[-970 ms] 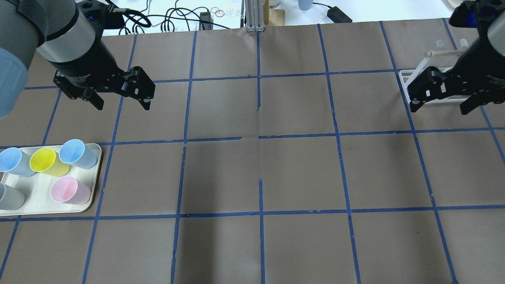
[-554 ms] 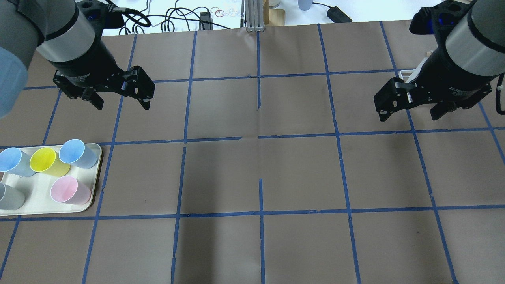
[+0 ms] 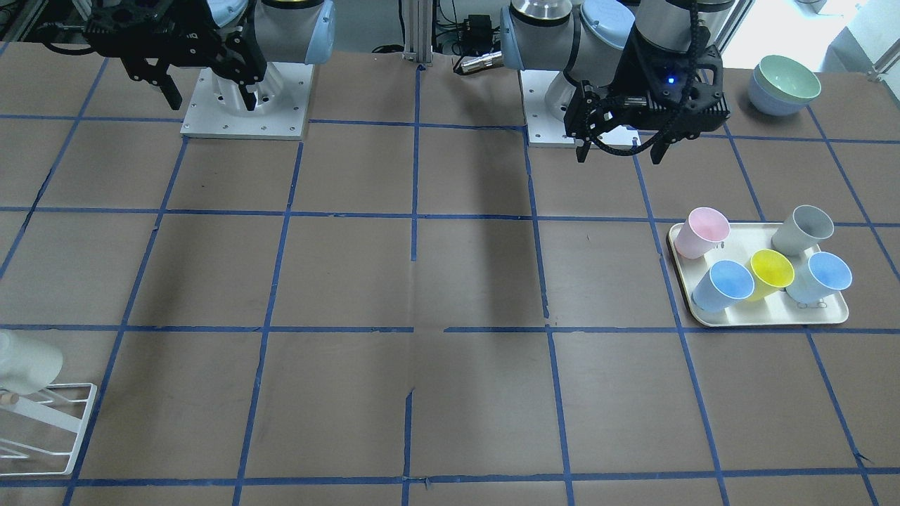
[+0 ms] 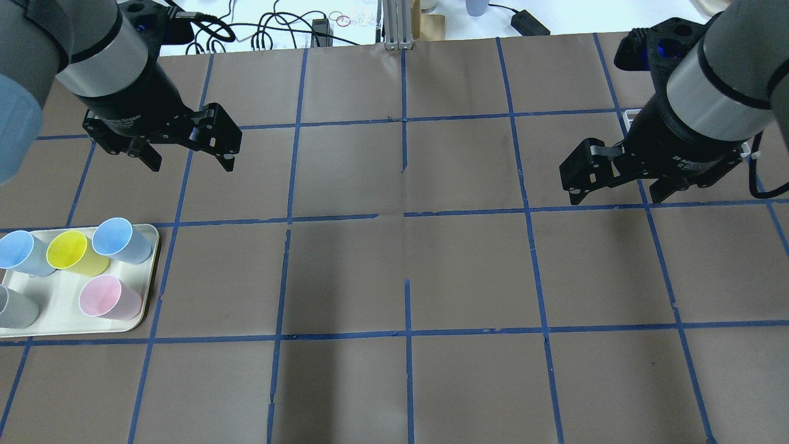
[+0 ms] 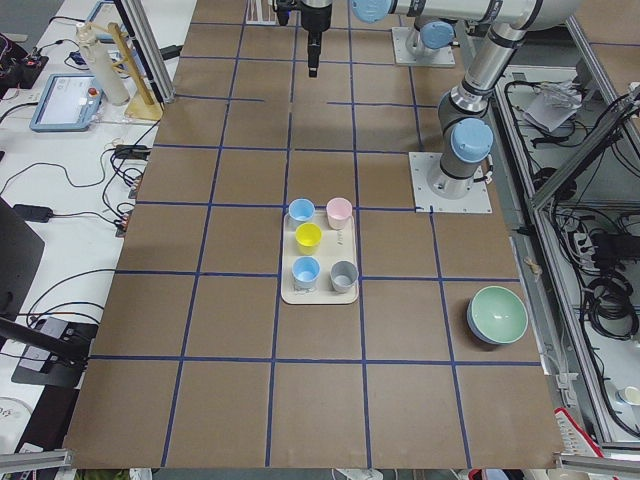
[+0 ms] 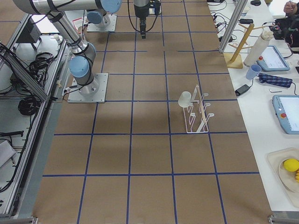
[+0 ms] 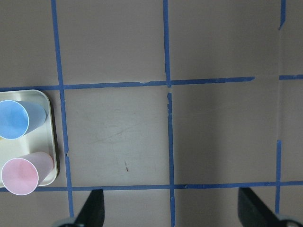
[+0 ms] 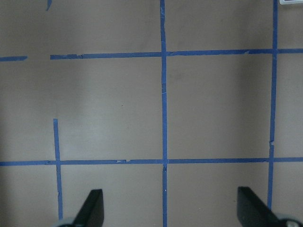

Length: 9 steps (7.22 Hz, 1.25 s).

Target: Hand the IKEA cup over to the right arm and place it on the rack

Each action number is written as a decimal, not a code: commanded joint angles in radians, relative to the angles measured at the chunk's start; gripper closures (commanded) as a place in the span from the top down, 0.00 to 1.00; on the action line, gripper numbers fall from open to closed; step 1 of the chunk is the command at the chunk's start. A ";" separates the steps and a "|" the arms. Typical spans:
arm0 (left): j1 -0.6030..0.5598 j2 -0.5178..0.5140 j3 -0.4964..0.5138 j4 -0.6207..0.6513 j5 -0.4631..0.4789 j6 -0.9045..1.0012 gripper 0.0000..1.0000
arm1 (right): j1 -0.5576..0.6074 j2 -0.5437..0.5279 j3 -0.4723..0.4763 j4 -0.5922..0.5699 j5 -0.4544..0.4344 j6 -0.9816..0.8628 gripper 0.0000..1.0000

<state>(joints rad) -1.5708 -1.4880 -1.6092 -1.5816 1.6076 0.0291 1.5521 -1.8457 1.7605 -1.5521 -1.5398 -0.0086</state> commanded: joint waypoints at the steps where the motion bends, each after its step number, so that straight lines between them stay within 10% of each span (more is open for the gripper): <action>1: 0.000 0.000 0.000 0.000 0.000 0.000 1.00 | 0.014 -0.003 0.002 0.018 0.000 0.001 1.00; 9: 0.000 0.000 0.000 0.000 0.000 0.000 1.00 | 0.014 0.053 -0.010 0.024 -0.011 0.013 1.00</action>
